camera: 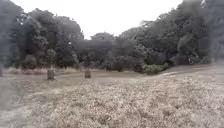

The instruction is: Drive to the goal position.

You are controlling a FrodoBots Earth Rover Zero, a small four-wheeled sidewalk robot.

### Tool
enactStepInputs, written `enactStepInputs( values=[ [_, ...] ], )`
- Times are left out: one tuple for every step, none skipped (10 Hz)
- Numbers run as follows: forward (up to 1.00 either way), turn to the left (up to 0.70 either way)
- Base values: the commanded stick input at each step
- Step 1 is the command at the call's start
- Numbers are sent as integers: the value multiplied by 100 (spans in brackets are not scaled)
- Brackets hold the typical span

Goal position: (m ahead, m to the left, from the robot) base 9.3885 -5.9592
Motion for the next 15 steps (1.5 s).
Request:
enactStepInputs(
  values=[
    [0, 44],
    [0, 45],
    [0, 45],
    [0, 0],
    [0, 0],
    [2, 0],
    [16, 0],
    [29, 0],
    [42, 0],
    [45, 0],
    [45, 0],
    [45, 0],
    [45, 0],
    [45, 0],
    [35, 0]
  ],
)
